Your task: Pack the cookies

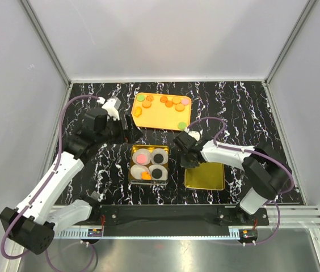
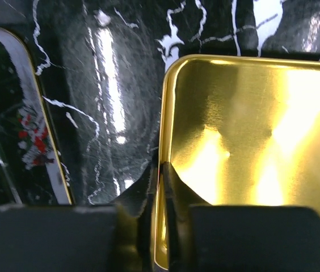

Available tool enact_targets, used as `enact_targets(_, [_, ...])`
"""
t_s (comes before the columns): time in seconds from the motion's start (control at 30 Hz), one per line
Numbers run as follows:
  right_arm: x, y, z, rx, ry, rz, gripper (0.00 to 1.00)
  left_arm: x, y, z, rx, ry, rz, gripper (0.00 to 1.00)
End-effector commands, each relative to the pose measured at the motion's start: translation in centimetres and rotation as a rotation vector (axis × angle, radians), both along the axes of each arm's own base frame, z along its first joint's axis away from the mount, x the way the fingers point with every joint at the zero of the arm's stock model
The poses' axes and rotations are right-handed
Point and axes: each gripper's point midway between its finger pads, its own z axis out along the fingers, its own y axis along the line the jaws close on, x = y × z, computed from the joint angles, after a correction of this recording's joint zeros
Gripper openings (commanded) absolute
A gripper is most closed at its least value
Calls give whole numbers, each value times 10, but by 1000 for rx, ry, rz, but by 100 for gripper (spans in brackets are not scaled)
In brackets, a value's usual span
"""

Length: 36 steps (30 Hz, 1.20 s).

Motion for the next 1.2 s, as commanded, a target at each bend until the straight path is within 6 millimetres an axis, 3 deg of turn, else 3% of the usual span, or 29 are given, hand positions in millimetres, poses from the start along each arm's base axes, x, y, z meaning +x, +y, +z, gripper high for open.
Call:
enact_targets(0.0, [7, 7, -2, -15, -10, 16, 8, 0, -12, 8, -62, -35, -42, 96])
enact_targets(0.07, [5, 8, -1, -15, 1, 35, 0, -1, -14, 3, -73, -22, -47, 96])
enact_targets(0.17, [7, 12, 21, 2, -13, 75, 0, -3, -23, -1, -119, 0, -73, 96])
enact_targets(0.4, [16, 9, 103, 124, -139, 109, 0, -1, -44, -12, -230, 49, -114, 96])
enact_targets(0.6, [26, 11, 182, 299, -272, 105, 0, 4, -59, -5, -358, 21, -138, 96])
enact_targets(0.7, [30, 10, 214, 383, -324, 103, 0, 6, -68, 3, -439, -4, -156, 96])
enact_targets(0.8, [32, 19, 246, 526, -361, 113, 0, 7, -74, -2, -486, 18, -171, 96])
enact_targets(0.97, [41, 33, 303, 756, -468, 127, 0, 8, -89, 8, -620, 2, -235, 96])
enact_targets(1.0, [39, 35, 315, 807, -471, 126, 0, 10, -92, 18, -653, -40, -261, 96])
enact_targets(1.07, [42, 39, 337, 878, -518, 136, 0, 8, -97, 14, -706, 0, -278, 96])
enact_targets(1.1, [40, 40, 350, 920, -526, 137, 0, 9, -99, 28, -745, -56, -311, 96])
enact_targets(1.17, [40, 41, 371, 983, -574, 149, 0, 9, -101, 29, -814, -26, -326, 96])
